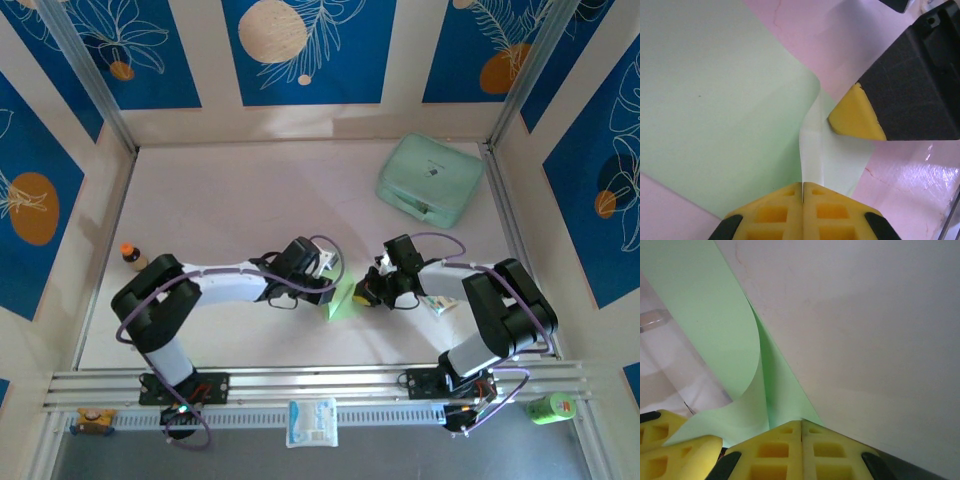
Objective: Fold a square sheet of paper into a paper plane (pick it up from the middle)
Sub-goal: Fold the triangle a second time at the center of the table.
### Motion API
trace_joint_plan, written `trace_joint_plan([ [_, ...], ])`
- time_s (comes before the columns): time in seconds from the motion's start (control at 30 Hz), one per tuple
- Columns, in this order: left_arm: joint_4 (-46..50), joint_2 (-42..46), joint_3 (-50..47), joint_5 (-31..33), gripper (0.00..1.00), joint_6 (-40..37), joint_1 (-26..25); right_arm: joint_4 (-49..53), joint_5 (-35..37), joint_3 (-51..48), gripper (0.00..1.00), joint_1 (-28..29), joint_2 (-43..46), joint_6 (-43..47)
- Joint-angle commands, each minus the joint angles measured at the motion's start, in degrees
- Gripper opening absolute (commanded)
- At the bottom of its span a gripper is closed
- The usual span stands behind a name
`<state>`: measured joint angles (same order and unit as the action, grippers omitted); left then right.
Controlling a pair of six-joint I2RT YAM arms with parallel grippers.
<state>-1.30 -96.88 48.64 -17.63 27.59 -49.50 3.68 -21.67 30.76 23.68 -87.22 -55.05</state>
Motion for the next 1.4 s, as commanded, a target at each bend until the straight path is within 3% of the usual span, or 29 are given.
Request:
trace_joint_plan([
  [0.0,0.83,-1.3,0.4,-0.58,0.01,-0.61,0.62,4.31,3.12,0.29,0.0,0.58,-0.93,0.81],
  [0.5,0.67,-4.87,0.18,1.84,0.02,-1.32,1.68,5.06,2.61,1.32,0.0,0.82,-0.86,1.56],
  [0.9,-1.34,-3.86,-1.97,0.93,0.02,0.09,1.77,-1.73,-2.31,0.93,0.01,2.48,2.72,1.62],
  [1.37,-1.6,-1.17,-1.97,2.83,0.02,-0.17,2.25,5.34,3.26,1.55,0.0,2.91,-2.14,2.47],
])
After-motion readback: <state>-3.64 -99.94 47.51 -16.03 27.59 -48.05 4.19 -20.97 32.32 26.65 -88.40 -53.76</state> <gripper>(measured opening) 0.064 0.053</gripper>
